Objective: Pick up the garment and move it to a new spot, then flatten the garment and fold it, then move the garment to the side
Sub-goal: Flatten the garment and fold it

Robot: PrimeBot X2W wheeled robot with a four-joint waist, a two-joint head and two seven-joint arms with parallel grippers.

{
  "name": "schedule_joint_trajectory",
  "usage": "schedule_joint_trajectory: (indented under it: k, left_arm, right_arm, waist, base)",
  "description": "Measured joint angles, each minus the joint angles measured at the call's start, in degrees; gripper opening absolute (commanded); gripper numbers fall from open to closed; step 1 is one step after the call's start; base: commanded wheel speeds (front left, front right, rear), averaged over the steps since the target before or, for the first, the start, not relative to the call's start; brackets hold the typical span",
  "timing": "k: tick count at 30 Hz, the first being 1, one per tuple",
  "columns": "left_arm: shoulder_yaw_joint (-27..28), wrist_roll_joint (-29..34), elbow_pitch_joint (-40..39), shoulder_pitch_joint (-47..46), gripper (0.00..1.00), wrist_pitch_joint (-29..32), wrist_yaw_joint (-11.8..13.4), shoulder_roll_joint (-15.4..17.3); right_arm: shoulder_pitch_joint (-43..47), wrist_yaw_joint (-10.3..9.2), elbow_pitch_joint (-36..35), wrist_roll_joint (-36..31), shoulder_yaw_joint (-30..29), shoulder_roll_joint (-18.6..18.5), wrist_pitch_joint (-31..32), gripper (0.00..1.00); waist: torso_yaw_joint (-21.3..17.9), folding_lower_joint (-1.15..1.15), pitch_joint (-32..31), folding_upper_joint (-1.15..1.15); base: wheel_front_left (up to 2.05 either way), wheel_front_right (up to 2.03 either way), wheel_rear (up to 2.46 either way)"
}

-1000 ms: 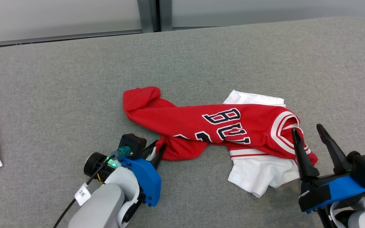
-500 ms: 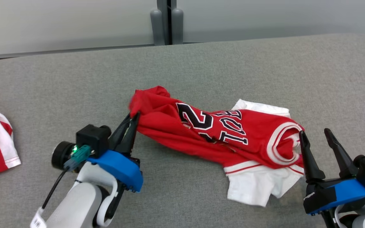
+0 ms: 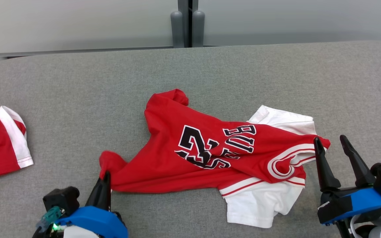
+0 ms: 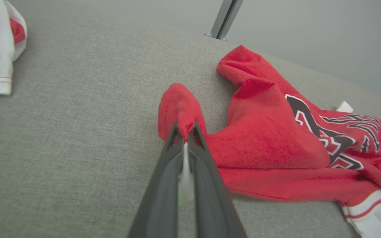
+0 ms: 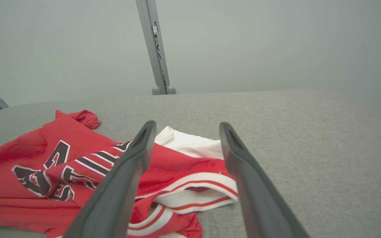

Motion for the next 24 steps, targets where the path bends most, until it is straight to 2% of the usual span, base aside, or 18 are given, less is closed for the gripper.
schedule_joint_trajectory:
  k: [2,3,4,5,10,14,20,24]
  left_arm:
    - [0.11,-0.34,3.27,0.48,0.00,-0.89,-0.33,-0.40]
    - [0.45,-1.37,4.82,0.45,0.15,-1.42,-0.85,-1.12]
    - [0.10,-1.32,6.78,0.40,0.65,-1.43,-1.07,-1.36]
    - [-0.04,-1.12,8.28,0.40,1.00,-2.29,-1.48,-1.48]
    - [0.21,1.34,11.34,-2.29,1.00,-8.76,-2.36,-1.85]
    - [0.76,5.13,11.40,-4.44,1.00,-13.52,-2.29,-0.04]
    - [0.21,10.57,7.44,-6.53,1.00,-15.28,-2.66,3.65]
    - [-1.08,12.20,5.14,-6.37,1.00,-14.38,-3.15,5.69]
  right_arm:
    - [-0.04,0.00,-0.22,-0.01,-0.29,0.01,-0.01,1.00]
    - [-0.03,0.00,-0.23,-0.03,-0.44,0.02,-0.01,1.00]
    - [-0.06,0.00,-0.26,-0.05,-0.53,0.03,-0.01,1.00]
    - [-0.08,0.00,-0.38,-0.16,-0.51,0.03,-0.01,1.00]
    - [-0.14,0.00,-1.27,-1.08,-0.78,-0.07,-0.08,1.00]
    - [-0.09,0.00,-2.43,-1.58,-1.19,-0.26,0.11,1.00]
    - [1.59,0.00,-3.57,-2.34,-1.23,-0.29,0.99,1.00]
    - [3.80,0.00,-4.07,-2.64,-1.16,-0.29,1.79,1.00]
  waist:
    - [0.23,0.00,0.34,0.00]
    - [0.44,0.00,0.41,0.00]
    - [0.57,0.00,0.47,0.00]
    - [0.60,0.00,0.52,0.00]
    - [0.90,0.00,0.00,0.00]
    - [1.14,0.00,-0.93,0.00]
    - [1.31,0.00,-2.78,0.00]
    - [1.02,0.00,-4.04,0.00]
  base:
    - [0.00,0.00,0.00]
    - [0.00,0.00,0.00]
    - [0.00,0.00,0.00]
    - [0.00,0.00,0.00]
    - [0.00,0.00,0.00]
    - [0.00,0.00,0.00]
    - [0.00,0.00,0.00]
    - [0.00,0.00,0.00]
